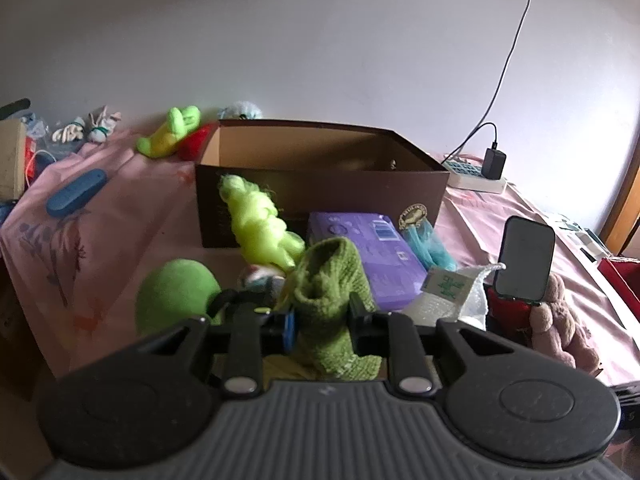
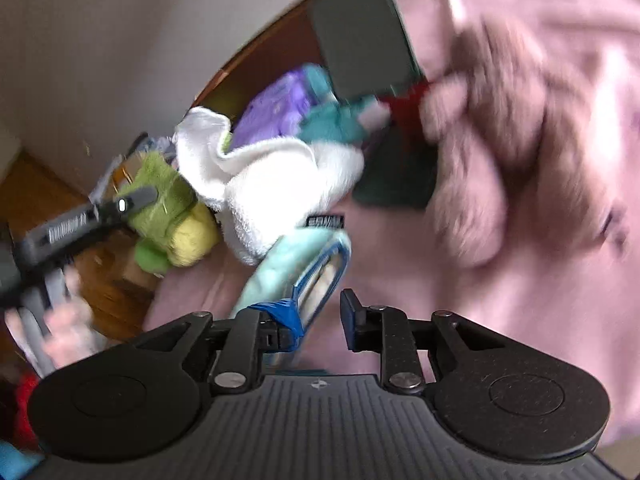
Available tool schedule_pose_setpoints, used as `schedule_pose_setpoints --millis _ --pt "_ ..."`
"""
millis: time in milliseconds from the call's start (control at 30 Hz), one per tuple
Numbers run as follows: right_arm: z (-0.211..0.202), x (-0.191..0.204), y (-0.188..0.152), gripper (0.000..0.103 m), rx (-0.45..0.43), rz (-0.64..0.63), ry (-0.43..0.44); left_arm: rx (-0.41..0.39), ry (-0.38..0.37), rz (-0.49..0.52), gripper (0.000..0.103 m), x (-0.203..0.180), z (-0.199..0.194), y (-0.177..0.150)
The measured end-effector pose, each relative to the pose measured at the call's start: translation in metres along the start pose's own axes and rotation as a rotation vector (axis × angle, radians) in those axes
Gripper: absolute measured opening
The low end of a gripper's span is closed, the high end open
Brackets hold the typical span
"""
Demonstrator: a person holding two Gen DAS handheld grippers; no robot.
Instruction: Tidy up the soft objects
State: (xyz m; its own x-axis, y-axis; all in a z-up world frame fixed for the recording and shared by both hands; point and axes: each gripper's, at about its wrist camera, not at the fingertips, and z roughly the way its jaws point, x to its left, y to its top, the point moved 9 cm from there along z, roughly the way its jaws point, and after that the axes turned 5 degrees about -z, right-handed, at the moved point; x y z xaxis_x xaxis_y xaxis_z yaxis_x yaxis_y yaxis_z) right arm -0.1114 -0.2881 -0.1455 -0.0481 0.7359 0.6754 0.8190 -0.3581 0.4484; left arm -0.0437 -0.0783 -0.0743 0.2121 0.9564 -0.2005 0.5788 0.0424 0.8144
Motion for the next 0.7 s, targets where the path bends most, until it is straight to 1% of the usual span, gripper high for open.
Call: schedule_pose_setpoints --millis 67,133,200,300,400,433,500,567,633,700 --pt "0.008 0.003 0.0 0.008 0.009 0.034 0.037 0.002 -0.005 0.005 0.022 -0.003 0.0 -0.002" --pt "0.014 0.011 0.0 0.01 0.011 0.01 0.051 0.0 -0.009 0.01 0.022 -0.005 0.0 -0.003" --pt "0.02 0.021 0.0 0.012 0.006 -0.041 0.05 0.001 -0.011 0.012 0.022 -0.006 -0.001 -0.004" --pt "0.028 0.034 0.003 0.013 0.003 -0.116 0.024 0.006 -0.012 0.008 0.022 -0.007 0.0 -0.006" --pt "0.032 0.046 0.002 0.01 -0.004 -0.26 -0.031 0.011 -0.02 0.003 0.022 -0.009 0.001 -0.007" --pt "0.031 0.046 0.002 0.009 -0.011 -0.279 -0.044 0.012 -0.02 0.006 0.022 -0.01 0.002 -0.008" --pt "0.026 0.041 0.001 0.003 -0.02 -0.245 -0.041 0.012 -0.021 0.013 0.022 -0.012 0.001 -0.009" --pt "0.021 0.032 0.001 0.0 -0.022 -0.168 -0.004 0.01 -0.023 0.015 0.022 -0.014 0.0 -0.009" --pt "0.015 0.026 0.001 0.0 -0.032 -0.112 0.052 0.008 -0.023 0.015 0.023 -0.014 -0.001 -0.008" --pt "0.006 0.028 0.003 0.0 -0.053 -0.063 0.131 0.009 -0.024 0.013 0.023 -0.014 -0.001 -0.008"
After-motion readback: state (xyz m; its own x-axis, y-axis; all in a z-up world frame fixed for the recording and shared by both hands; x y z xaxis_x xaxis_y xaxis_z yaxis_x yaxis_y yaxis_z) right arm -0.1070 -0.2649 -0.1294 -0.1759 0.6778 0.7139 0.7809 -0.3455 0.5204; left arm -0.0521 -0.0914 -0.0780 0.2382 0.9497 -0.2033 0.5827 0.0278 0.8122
